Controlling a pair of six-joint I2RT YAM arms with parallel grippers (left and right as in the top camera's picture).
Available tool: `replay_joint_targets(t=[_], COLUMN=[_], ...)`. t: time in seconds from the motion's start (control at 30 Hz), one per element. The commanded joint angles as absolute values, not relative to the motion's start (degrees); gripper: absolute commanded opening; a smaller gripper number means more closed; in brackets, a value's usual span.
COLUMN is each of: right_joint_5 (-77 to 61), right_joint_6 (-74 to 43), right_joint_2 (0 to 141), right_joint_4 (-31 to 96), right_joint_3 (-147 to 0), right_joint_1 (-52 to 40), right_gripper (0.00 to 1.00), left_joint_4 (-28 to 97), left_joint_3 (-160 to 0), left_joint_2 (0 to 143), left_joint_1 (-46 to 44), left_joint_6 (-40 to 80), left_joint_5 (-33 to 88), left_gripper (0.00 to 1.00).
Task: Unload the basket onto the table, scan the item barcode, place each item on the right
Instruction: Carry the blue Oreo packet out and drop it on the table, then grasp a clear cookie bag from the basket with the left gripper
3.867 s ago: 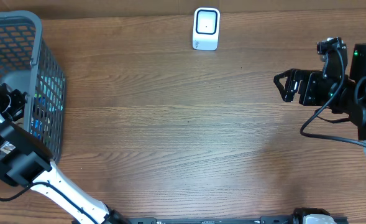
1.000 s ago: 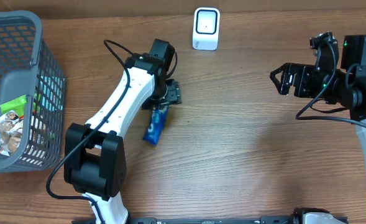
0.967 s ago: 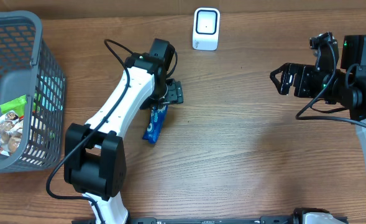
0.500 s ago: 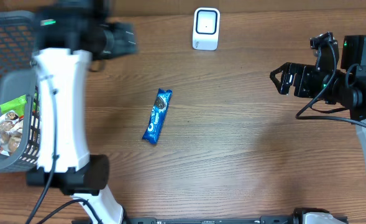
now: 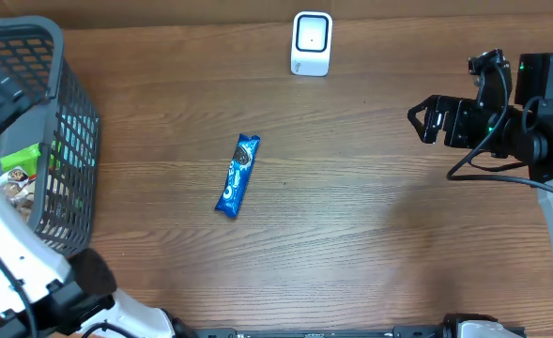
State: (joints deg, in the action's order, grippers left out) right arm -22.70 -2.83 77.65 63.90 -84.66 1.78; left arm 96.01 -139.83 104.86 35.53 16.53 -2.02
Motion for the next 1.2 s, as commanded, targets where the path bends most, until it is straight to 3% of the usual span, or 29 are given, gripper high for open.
replay_joint_targets(t=[0.0,0.37,0.97,1.03,1.1,1.13,1.17], right_joint_5=[-23.24,-23.22,-23.24,-23.24,-23.24,-23.24,-23.24], right_joint_6=[-3.01,-2.98,-3.01,-3.01,-3.03,-3.01,-3.01], right_joint_2=[77.49,77.49,77.49,77.49,77.49,77.49,77.49], right_joint_4=[63.59,63.35,62.26,62.26,62.26,62.28,62.30], right_joint_3=[-85.84,-85.84,-85.84,-85.84,-85.84,-85.84,-85.84], right_joint_1=[1.78,1.78,1.78,1.78,1.78,1.78,1.78], right_gripper=[1.00,1.00,1.00,1.00,1.00,1.00,1.00], left_joint_4=[93.97,72.10,42.48,39.16,37.06,36.56,36.45], left_joint_3=[-132.44,-101.01,-74.28,-70.35,-68.20,-67.70,-67.57], left_joint_2=[104.16,104.16,104.25,104.25,104.25,104.25,104.25], left_joint_1=[43.40,55.24,52.03,52.03,52.05,52.03,52.03], left_joint_6=[18.46,18.74,15.22,15.27,15.44,15.44,15.49], left_joint_5=[-2.48,-0.30,-0.82,-0.82,-0.82,-0.56,-0.10], left_gripper=[0.92,0.92,0.96,0.95,0.86,0.77,0.59])
